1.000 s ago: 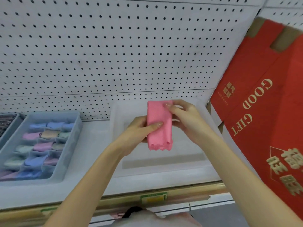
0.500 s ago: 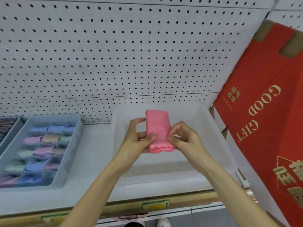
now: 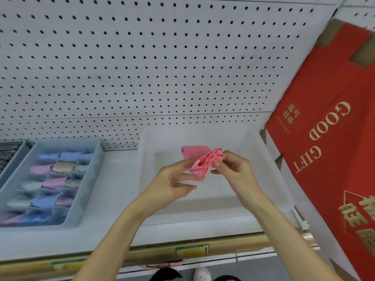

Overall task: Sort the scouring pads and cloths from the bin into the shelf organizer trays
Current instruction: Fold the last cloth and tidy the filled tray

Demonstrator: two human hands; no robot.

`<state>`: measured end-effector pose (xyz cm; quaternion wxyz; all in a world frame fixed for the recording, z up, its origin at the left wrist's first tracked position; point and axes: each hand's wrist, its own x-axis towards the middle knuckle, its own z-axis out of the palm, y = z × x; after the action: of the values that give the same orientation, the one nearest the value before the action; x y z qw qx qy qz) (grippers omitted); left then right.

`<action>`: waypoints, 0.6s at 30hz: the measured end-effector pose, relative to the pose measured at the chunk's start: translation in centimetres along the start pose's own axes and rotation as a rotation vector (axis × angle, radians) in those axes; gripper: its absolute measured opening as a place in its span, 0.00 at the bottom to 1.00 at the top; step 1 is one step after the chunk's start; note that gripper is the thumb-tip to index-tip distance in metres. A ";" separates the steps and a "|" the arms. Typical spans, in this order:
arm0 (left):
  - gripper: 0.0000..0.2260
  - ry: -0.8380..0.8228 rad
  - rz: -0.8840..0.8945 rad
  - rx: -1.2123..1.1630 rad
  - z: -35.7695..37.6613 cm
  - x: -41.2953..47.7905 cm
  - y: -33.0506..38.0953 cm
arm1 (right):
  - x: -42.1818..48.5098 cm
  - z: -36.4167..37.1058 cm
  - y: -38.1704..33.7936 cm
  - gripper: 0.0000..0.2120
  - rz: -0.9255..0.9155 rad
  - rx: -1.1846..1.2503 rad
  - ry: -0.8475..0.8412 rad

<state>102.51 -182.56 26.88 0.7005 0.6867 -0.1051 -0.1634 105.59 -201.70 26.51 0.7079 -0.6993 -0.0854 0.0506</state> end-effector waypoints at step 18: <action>0.24 0.292 -0.104 -0.231 1.7 1.4 -0.8 | -0.1 -0.5 0.6 0.27 0.387 0.248 -0.126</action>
<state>103.16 -184.63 26.07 0.7730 0.6227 0.0528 -0.1092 105.58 -202.20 25.89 0.7586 -0.6059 0.0133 0.2391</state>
